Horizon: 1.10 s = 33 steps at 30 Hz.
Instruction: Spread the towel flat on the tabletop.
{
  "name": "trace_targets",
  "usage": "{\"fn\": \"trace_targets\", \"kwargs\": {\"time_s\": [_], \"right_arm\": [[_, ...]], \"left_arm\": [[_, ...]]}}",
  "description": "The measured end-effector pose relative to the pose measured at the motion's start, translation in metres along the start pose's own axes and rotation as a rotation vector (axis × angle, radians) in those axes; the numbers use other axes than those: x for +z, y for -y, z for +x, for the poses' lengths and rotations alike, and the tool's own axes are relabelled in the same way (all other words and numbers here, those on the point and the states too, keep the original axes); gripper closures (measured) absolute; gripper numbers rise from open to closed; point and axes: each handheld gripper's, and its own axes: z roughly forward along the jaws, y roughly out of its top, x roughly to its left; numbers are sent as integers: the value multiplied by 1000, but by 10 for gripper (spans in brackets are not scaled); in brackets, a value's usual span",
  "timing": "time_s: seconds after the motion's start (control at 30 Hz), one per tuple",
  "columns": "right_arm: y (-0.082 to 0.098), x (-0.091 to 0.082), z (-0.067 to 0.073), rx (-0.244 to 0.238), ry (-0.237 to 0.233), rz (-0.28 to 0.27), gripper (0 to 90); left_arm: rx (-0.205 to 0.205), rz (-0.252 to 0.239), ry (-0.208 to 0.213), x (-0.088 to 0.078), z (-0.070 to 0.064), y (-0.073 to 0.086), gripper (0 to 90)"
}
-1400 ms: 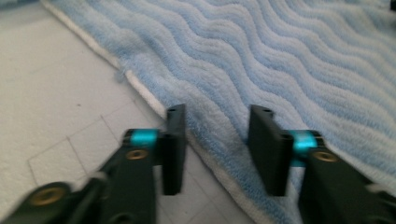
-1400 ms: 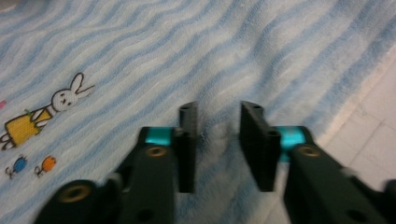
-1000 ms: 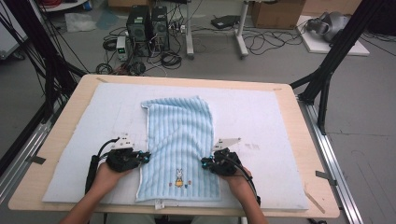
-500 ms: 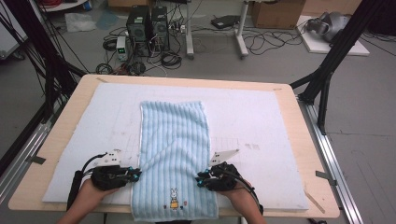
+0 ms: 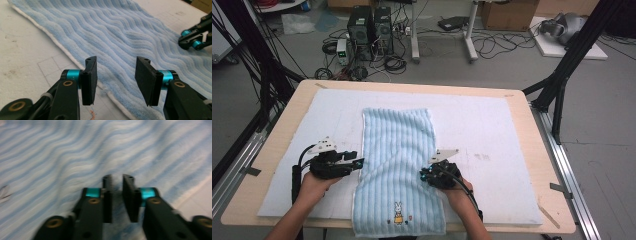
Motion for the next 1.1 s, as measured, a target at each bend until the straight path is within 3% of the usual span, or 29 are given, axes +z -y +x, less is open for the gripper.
{"fn": "trace_targets", "kwargs": {"time_s": [0.1, 0.27, 0.4, 0.5, 0.6, 0.63, 0.67, 0.7, 0.77, 0.83, 0.93, 1.0, 1.1], "right_arm": [[2, -5, 2, -12, -54, 30, 874], [15, -14, 2, -8, -166, 29, 874], [21, -21, 5, -18, -220, 52, 862], [21, -24, 4, -14, -228, 30, 725], [14, -31, -8, 46, -171, -88, 595], [14, -31, -8, 46, -171, -88, 595], [11, -32, -15, 67, -129, -118, 554], [4, -31, -32, 104, -12, -144, 515], [-1, -26, -45, 121, 56, -153, 498], [-10, -17, -63, 168, 117, -163, 466], [-23, -1, -88, 226, 144, -146, 472], [-33, 10, -101, 239, 190, -108, 483], [-44, 23, -117, 268, 248, -101, 528]], "left_arm": [[4, -9, -7, 0, 2, 2, 558], [0, -22, -11, -2, 4, 3, 573], [-2, -11, -4, 1, 5, 5, 572], [0, 0, -2, 4, 4, 6, 570], [-2, 2, 4, 7, 4, 6, 561], [3, 1, -1, 8, 4, 6, 561], [-1, 0, 3, 9, 4, 6, 559], [2, 0, 5, 10, 4, 6, 545], [0, -2, 5, 11, 5, 6, 523], [-4, -4, -3, 13, 6, 7, 488], [-9, -4, -7, 14, 7, 7, 470], [-9, -6, -8, 14, 8, 8, 468], [-9, -10, -9, 13, 8, 8, 467]]}}
